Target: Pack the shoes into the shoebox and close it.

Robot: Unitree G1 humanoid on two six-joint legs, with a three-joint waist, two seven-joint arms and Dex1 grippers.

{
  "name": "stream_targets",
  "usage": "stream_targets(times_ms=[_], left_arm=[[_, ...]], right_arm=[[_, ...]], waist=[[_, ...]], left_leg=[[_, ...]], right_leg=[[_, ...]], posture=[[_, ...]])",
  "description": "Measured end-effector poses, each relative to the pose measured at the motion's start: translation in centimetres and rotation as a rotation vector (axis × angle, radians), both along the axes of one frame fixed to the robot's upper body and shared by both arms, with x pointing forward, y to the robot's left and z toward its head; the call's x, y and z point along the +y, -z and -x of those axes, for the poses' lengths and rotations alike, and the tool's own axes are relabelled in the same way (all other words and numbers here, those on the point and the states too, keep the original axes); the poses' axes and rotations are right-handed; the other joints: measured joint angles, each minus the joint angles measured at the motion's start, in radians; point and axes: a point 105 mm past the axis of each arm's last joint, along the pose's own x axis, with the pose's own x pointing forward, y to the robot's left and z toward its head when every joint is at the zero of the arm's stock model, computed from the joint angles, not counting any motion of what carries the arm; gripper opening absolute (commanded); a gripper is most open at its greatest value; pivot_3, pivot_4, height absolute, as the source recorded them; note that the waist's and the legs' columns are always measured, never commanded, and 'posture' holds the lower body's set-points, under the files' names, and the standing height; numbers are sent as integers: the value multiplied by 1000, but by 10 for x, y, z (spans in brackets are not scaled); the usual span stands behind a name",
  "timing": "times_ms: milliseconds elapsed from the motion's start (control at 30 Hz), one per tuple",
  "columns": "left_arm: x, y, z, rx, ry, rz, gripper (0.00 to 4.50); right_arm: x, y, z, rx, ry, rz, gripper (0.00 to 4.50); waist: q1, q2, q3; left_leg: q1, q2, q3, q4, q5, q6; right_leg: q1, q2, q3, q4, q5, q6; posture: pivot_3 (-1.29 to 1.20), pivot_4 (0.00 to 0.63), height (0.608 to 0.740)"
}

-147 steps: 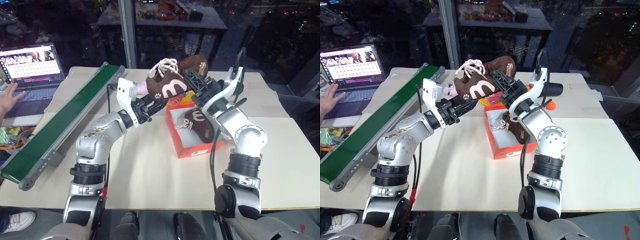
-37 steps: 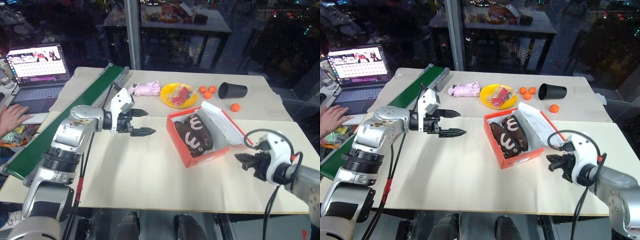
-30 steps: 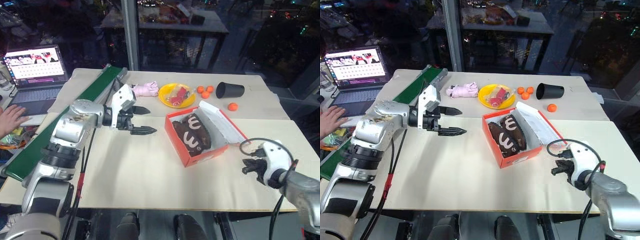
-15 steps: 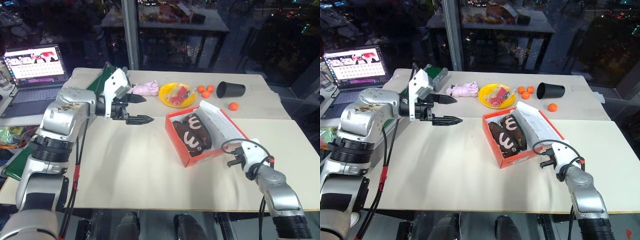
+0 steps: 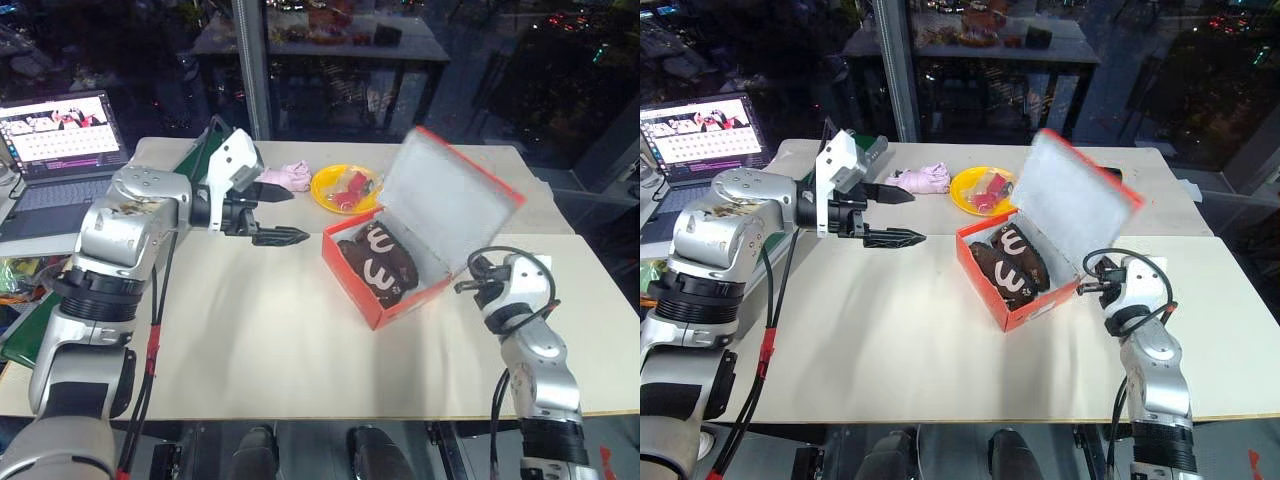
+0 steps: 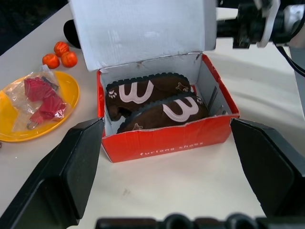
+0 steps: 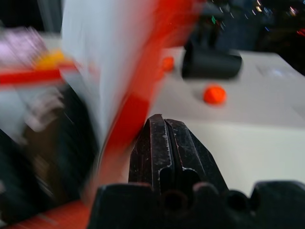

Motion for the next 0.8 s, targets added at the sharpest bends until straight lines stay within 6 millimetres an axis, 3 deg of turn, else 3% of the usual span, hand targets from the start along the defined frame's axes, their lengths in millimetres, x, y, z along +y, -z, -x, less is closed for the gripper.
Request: stream_targets(times_ms=[100, 367, 433, 500, 633, 800], left_arm=[[-1, 0, 0, 0, 8, -2, 4500], [-4, 0, -2, 2, 2, 14, 4500], [-9, 1, 0, -6, 10, 31, 4500], [-7, 6, 0, 0, -7, 37, 4500], [-4, 20, 3, 33, -37, 39, 4500], [-3, 24, 8, 33, -58, 55, 4500]], right_arm=[[12, -13, 7, -16, -84, -38, 30], [44, -16, 7, 79, -241, -81, 30], [89, -34, -5, 94, -394, -52, 30], [111, -26, -9, 165, -463, 9, 30], [131, 23, -10, 387, -545, 123, 30], [132, 27, -13, 416, -554, 178, 30]], waist=[[2, 0, 0], [-2, 0, 0], [-4, 0, 0], [-2, 0, 0], [10, 0, 0], [12, 0, 0]], left_leg=[[0, 0, 0, 0, 0, 0], [1, 0, 0, 1, 0, 0], [2, 0, 0, 0, 0, 0], [2, 0, 0, -1, 0, 0], [-1, 0, 0, 0, 0, 0], [-1, -1, -1, 3, 0, 0]], right_leg=[[0, 0, 0, 0, 0, 0], [0, 0, 0, 1, 0, -1], [0, 1, 1, 2, 0, -2], [0, 1, 0, 3, -1, -2], [-1, 0, 0, 2, -1, -3], [0, 0, 0, 2, -1, 0]], posture=[[0, 150, 740], [0, 150, 740], [0, 150, 740], [0, 150, 740], [0, 150, 740], [0, 150, 740]])
